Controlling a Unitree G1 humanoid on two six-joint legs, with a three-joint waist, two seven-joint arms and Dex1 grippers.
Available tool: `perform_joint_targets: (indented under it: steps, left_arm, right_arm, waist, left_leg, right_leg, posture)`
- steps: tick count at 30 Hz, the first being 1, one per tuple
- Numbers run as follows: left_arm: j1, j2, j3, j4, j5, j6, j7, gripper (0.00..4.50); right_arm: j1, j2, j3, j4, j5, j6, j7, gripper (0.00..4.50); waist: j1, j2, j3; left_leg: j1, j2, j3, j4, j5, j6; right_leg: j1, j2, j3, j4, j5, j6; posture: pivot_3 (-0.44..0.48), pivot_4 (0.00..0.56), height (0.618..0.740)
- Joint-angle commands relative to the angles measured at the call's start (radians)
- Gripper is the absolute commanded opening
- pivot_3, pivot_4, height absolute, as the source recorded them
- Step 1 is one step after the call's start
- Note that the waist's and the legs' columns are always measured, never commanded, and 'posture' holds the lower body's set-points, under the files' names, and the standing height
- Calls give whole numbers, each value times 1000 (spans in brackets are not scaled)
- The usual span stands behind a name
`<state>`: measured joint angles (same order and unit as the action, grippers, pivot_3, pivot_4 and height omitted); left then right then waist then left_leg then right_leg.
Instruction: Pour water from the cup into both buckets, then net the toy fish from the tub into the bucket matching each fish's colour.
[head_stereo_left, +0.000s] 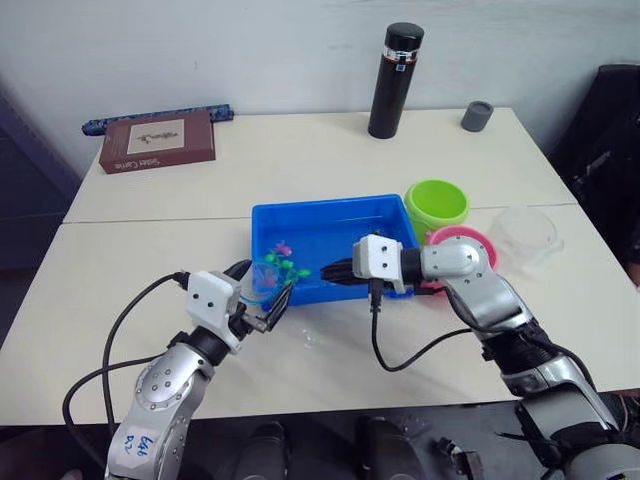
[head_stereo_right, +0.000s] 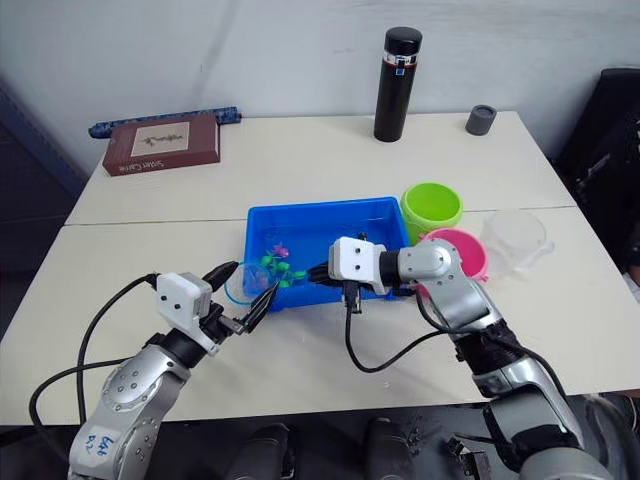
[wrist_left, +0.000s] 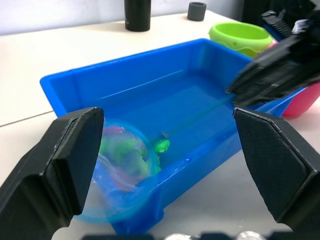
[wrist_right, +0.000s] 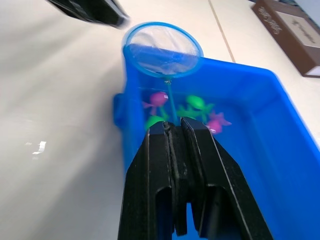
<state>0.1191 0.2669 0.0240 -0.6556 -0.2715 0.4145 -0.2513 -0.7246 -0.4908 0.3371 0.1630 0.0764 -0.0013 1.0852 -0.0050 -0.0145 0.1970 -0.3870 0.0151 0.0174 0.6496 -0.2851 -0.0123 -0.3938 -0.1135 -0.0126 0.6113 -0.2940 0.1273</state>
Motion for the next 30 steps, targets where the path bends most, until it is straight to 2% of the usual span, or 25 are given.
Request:
perform_joint_targets:
  steps: [1,17,30]
  left_arm:
    - [-6,-4,0,-42,-3,-2,7,4461]
    - [-52,-4,-18,-8,-6,-1,-15,4461]
    - [-55,-4,-16,2,-5,-4,-25,4461]
  right_arm:
    - [-33,6,-61,5,30,5,-7,0]
    - [2,-39,-167,-15,61,88,-36,0]
    - [68,-65,-124,-83,48,76,23,0]
  waist:
    - [1,0,0]
    - [0,0,0]
    - [0,0,0]
  left_leg:
    - [0,0,0,0,0,0]
    - [0,0,1,-1,0,0]
    - [-1,0,5,-1,0,0]
  right_leg:
    - [0,0,0,0,0,0]
    - [-1,0,0,-1,0,0]
    - [-1,0,0,-1,0,0]
  posture:
    - [0,150,740]
    - [0,150,740]
    - [0,150,740]
